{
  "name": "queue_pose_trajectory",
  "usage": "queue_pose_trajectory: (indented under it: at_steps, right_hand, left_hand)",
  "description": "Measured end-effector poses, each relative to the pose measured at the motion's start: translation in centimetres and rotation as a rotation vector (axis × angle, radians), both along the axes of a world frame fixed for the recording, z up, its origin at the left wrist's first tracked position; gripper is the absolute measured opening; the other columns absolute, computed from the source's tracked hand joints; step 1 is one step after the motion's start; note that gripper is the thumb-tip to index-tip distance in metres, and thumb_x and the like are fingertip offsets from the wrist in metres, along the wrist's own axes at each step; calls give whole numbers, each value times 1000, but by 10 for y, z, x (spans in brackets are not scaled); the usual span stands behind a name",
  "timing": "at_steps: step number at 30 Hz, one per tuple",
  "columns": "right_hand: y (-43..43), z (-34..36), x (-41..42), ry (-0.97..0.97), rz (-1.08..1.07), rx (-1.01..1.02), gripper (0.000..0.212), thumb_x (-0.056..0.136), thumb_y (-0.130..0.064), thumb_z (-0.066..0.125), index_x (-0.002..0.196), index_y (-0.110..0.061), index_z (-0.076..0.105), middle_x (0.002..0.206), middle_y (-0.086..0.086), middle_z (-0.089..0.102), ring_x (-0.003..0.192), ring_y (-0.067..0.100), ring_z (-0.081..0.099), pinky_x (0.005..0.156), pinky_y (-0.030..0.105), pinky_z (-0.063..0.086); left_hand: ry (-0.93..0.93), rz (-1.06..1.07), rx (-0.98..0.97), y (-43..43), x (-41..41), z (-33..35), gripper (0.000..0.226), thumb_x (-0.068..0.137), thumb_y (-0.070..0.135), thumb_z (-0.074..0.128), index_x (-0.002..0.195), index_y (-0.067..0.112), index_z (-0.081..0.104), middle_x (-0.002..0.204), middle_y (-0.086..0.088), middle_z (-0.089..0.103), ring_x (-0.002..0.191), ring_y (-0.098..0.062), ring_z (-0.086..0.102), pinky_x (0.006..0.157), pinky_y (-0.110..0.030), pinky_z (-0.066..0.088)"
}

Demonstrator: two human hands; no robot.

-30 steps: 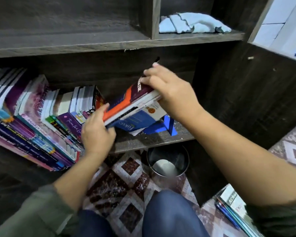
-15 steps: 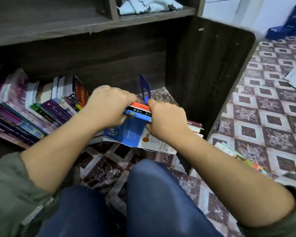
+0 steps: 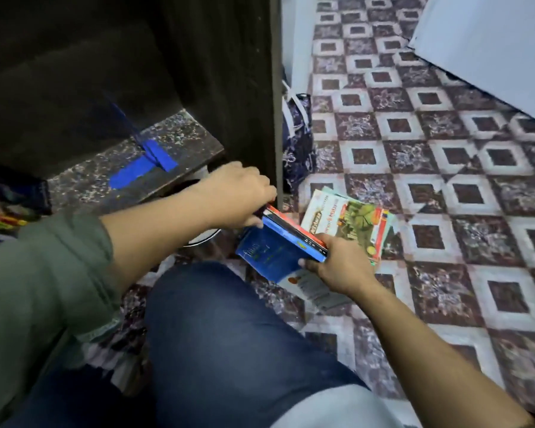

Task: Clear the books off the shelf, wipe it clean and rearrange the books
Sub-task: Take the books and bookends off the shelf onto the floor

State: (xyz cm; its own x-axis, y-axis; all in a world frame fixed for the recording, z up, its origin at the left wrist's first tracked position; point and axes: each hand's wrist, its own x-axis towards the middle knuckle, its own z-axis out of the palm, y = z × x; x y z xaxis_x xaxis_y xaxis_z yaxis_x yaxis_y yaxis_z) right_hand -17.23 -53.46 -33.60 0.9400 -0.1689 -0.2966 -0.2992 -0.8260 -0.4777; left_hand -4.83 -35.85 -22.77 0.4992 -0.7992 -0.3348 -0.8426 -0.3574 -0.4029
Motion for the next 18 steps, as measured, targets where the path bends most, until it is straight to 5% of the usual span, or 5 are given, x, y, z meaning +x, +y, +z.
queue_pose_trajectory:
  at_steps: [6, 12, 15, 18]
  right_hand:
    - [-46, -67, -26, 194, -72, -124, 49, 85, -50, 64, 130, -41, 49, 116, 0, 66, 107, 27, 62, 80, 34, 51]
    - [-90, -104, 4, 146, -130, -284, 39, 88, -35, 60, 125, -41, 51, 107, -7, 67, 95, 20, 65, 77, 31, 49]
    - [-111, -112, 37, 39, -167, -370, 44, 87, -21, 60, 126, -39, 54, 104, -6, 68, 95, 20, 63, 80, 34, 46]
    - [-131, -114, 74, -135, -250, -410, 42, 86, -21, 61, 125, -36, 57, 110, -4, 68, 100, 22, 61, 86, 37, 42]
  left_hand:
    - [-140, -358, -2, -75, 27, -45, 26, 91, 12, 42, 104, 18, 63, 102, 0, 64, 97, -23, 58, 82, -35, 42]
    - [-188, 39, 481, -116, 55, -80, 43, 97, 10, 44, 140, 8, 39, 130, -7, 55, 115, -31, 54, 98, -47, 37]
    - [-174, 26, 509, -115, 59, -103, 54, 99, 4, 38, 150, 0, 21, 138, -11, 51, 121, -33, 52, 94, -45, 43]
    - [-64, 58, 395, -116, 60, -133, 47, 98, -2, 34, 145, 2, 36, 151, -10, 37, 118, -26, 54, 88, -37, 45]
